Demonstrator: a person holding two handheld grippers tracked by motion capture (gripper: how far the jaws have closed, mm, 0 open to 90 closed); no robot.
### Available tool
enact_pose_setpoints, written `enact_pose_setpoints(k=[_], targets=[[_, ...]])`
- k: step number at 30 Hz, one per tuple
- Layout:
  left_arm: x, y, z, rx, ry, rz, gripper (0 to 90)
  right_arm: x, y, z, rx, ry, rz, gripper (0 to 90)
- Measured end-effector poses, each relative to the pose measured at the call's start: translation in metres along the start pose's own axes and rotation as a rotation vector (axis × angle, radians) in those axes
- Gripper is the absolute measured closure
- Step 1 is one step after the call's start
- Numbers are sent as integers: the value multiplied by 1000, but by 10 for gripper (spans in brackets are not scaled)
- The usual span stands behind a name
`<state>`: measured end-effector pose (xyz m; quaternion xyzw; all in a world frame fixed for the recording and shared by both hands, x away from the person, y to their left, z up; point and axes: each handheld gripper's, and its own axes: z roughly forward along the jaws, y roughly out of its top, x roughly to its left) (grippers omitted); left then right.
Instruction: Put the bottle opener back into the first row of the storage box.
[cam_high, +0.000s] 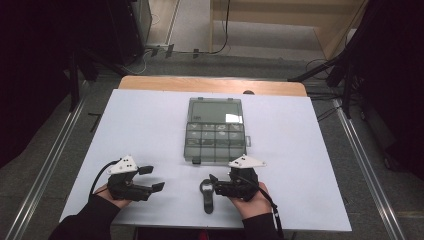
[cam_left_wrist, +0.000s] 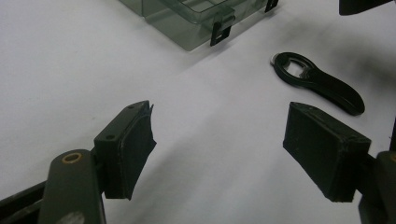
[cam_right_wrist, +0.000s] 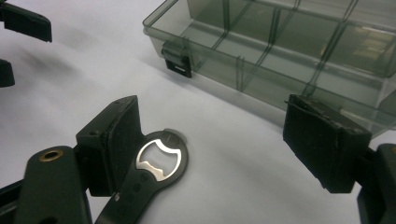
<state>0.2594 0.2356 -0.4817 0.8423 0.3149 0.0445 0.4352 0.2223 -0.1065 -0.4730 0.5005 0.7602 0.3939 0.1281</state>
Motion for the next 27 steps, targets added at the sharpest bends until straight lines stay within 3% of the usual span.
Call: enact_pose_setpoints(k=[10, 19, 27], targets=[[0, 0, 0, 3, -2, 2, 239, 16, -2, 7, 59, 0, 29, 205], [0, 0, 0, -1, -1, 1, 239, 26, -6, 17, 129, 36, 41, 204], [0, 0, 0, -1, -1, 2, 239, 30, -6, 19, 193, 5, 67, 217]])
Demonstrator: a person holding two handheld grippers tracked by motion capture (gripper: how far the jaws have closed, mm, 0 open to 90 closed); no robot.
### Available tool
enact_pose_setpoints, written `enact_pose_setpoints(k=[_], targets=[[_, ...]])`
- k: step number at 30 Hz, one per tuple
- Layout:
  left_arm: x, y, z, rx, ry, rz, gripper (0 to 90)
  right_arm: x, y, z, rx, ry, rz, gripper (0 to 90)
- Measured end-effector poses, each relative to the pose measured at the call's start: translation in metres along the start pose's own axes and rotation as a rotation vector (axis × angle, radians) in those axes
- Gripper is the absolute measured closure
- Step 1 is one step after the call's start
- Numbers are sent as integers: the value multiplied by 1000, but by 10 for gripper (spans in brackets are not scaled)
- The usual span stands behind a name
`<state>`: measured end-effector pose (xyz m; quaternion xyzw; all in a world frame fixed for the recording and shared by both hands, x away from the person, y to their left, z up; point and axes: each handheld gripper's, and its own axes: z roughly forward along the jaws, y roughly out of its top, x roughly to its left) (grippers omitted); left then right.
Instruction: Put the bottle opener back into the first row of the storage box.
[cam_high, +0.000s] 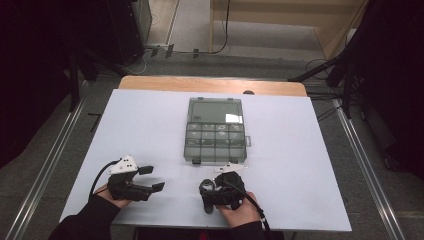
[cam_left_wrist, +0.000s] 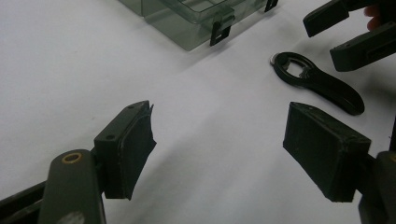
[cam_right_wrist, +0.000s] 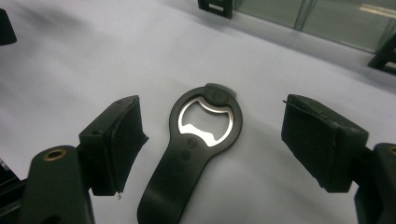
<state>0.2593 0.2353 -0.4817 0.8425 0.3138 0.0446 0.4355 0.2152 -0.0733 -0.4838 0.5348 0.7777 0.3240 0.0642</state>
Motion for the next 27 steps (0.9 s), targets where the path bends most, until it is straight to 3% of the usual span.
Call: enact_pose_setpoints(k=[8, 19, 27], targets=[[0, 0, 0, 0, 1, -1, 239, 9, 0, 8, 74, -35, 21, 246], [0, 0, 0, 0, 1, -1, 239, 15, 1, 11, 151, -46, 71, 308], [0, 0, 0, 0, 2, -2, 239, 26, -1, 13, 170, -100, 37, 320]])
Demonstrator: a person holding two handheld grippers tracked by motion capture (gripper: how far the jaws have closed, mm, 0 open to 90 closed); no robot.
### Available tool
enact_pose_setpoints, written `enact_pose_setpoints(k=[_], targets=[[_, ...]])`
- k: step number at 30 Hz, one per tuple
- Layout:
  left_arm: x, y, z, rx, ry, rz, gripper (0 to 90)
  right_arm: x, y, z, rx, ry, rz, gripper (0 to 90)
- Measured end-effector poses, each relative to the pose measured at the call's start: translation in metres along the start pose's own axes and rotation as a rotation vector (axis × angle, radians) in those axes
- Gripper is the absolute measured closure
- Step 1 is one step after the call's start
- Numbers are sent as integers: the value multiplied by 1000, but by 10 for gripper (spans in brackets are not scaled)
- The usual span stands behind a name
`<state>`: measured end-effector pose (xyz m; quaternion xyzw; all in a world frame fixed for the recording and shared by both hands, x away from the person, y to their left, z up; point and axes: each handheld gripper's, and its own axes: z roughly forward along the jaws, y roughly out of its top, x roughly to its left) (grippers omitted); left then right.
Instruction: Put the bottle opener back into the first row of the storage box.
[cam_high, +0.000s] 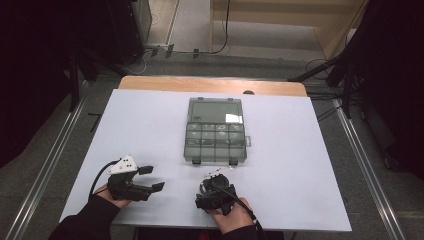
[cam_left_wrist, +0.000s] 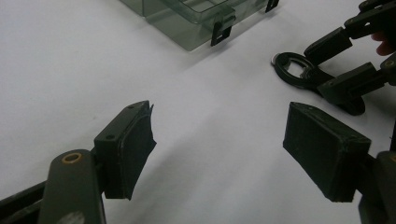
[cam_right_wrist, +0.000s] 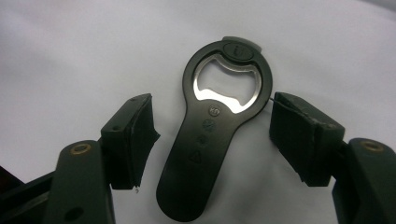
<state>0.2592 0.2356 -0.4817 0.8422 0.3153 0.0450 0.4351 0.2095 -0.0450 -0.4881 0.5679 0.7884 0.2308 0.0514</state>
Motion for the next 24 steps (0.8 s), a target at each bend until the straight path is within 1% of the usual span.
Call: enact_pose_setpoints(k=[2, 4, 5, 6, 7, 8, 9, 10, 15, 16, 19, 20, 24], targets=[[0, 0, 0, 0, 0, 0, 239, 4, -2, 1, -3, -25, -26, 335], [0, 0, 0, -1, 0, -1, 239, 5, -2, 1, -7, -39, -30, 353], [0, 0, 0, -1, 0, -1, 239, 5, -2, 1, -7, -39, -30, 353], [0, 0, 0, 0, 0, 0, 239, 5, -2, 1, -10, -51, -28, 398], [0, 0, 0, 0, 0, 0, 239, 5, -2, 1, -10, -51, -28, 398], [0, 0, 0, 0, 0, 0, 239, 5, -3, 1, -12, -62, -28, 426], [0, 0, 0, 0, 0, 0, 239, 5, -3, 1, -12, -62, -28, 426], [0, 0, 0, 0, 0, -1, 239, 4, -3, 0, -12, -70, -29, 450], [0, 0, 0, 0, 1, 1, 239, 3, -3, 0, -9, -66, -28, 471], [0, 0, 0, 0, 1, 0, 239, 2, -3, -1, -8, -60, -23, 498], [0, 0, 0, 0, 1, 0, 239, 2, -3, -2, -2, -59, -16, 523], [0, 0, 0, 2, 1, 1, 239, 2, -4, -3, 6, -58, -16, 546], [0, 0, 0, 2, 0, 1, 239, 2, -4, -3, 8, -60, -14, 566]])
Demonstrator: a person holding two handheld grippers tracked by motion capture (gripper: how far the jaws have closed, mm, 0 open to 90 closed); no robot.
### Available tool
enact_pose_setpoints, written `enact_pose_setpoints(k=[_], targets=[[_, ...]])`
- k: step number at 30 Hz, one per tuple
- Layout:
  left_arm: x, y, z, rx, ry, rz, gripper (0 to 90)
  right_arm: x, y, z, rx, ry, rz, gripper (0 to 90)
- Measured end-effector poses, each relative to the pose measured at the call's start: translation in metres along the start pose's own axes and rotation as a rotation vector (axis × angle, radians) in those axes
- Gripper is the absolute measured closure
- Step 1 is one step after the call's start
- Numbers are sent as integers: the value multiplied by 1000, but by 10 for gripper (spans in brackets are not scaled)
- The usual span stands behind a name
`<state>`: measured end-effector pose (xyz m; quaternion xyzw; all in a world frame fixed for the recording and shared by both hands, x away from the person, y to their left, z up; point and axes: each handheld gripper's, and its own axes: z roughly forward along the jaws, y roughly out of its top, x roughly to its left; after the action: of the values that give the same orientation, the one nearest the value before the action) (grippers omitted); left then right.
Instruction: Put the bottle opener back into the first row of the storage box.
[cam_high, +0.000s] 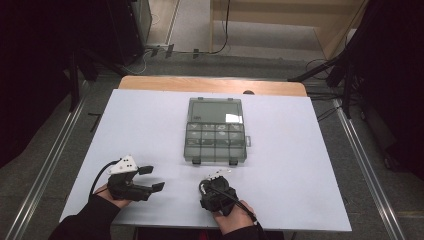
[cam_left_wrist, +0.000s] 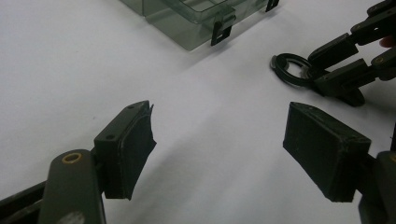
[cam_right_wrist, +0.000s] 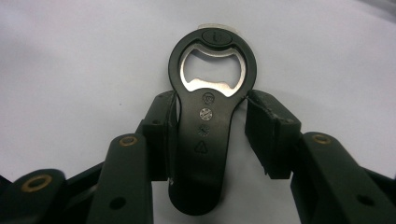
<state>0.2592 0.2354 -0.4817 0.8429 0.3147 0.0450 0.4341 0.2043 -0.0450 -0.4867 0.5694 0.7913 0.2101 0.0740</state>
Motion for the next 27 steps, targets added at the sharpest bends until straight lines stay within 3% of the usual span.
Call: enact_pose_setpoints(k=[13, 18, 27], targets=[[0, 0, 0, 4, 0, 3, 239, 3, -2, -2, 12, -9, -4, 616], [0, 0, 0, 3, -1, 2, 239, 1, -2, -2, 19, -3, -28, 653], [0, 0, 0, 1, 2, 1, 239, -7, -3, -2, 3, 53, -66, 659]])
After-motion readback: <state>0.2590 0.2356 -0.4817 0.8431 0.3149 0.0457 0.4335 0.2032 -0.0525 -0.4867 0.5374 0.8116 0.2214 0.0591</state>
